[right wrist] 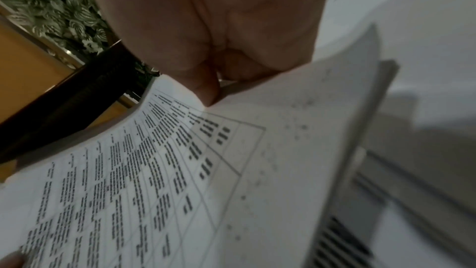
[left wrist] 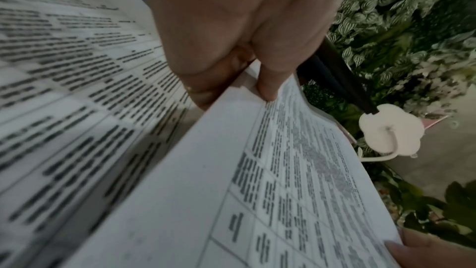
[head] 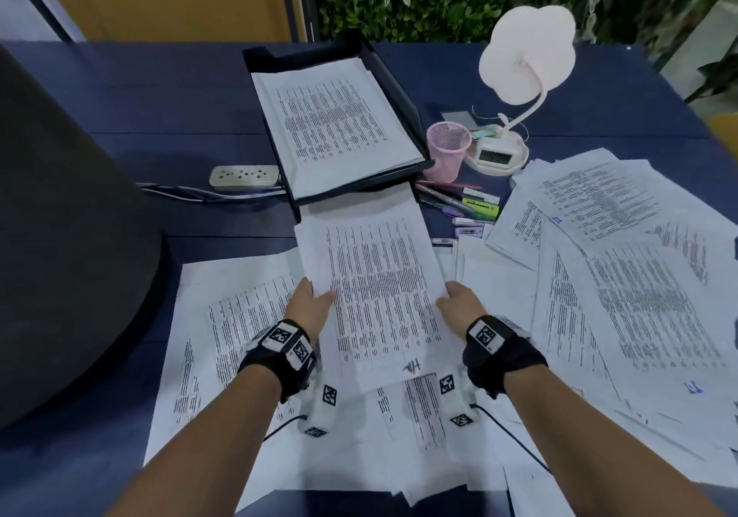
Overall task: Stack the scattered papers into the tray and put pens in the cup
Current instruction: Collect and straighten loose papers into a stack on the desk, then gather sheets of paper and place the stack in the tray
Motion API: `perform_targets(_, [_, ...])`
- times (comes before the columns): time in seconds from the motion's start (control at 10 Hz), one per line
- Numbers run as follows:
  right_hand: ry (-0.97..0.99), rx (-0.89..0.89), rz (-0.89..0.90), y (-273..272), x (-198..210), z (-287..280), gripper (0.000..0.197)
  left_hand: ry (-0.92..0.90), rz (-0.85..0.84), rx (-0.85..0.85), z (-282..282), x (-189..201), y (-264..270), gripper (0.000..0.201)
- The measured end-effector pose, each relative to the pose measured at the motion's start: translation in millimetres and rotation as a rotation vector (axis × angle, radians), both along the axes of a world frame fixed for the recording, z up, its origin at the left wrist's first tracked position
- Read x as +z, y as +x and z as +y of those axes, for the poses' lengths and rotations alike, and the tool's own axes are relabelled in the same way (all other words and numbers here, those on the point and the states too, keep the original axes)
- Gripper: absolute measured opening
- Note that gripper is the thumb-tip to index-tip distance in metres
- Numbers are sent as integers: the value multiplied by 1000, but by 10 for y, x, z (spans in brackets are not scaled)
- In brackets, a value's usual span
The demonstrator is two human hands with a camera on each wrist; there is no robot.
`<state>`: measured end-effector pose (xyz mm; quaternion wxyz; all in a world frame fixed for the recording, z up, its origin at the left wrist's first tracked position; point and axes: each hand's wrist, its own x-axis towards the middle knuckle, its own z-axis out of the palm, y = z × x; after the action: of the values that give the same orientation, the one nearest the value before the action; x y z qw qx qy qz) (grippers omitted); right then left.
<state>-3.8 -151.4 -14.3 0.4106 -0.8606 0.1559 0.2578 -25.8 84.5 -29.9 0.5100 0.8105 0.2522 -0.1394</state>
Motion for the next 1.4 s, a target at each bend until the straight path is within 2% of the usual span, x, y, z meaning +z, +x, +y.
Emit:
perform_targets(0.1, [81,-80,-27,152,21,12,29,-101,-86,20,50,61,86,29])
perform_targets(0.2, [84,-99,-19,402,-1,38,27,-244,-4,54,109,99,132,32])
perform_targets(0.3, [95,-122,-43,652,4,103,25,-411,151,54,155,83,120,33])
perform_targets(0.4, [81,-88,-124,833,86,198,24,-351,195,27,199,87,174,24])
perform_targets(0.5, [145,-22,-125,915,198,307,22,-222,103,42,288,43,367,24])
perform_targets(0.6, [158,86,49,948,283,361,28,-161,40,63,374,31,610,26])
perform_targets(0.7, [80,92,4,1087,255,392,24,-135,-22,49,413,69,834,23])
perform_targets(0.8, [185,-127,-26,1281,170,444,37,-182,-73,93,427,113,1041,33])
perform_targets(0.9, [303,-308,-38,1435,129,509,40,-278,-145,177,426,155,1199,33])
perform_targets(1.0, [317,-391,-77,1587,115,563,31,-228,-239,253,423,110,1259,31])
perform_targets(1.1, [449,-450,-73,1659,174,660,17,24,-240,214,436,17,1263,12])
perform_targets(1.2, [601,-462,34,1703,165,727,27,222,-204,60,466,-8,1233,20])
perform_targets(1.3, [557,-420,52,1737,108,728,24,377,-169,-84,540,3,1167,29])
perform_targets(1.4, [181,-234,-155,1727,-126,655,8,400,-188,-116,656,10,1034,30])
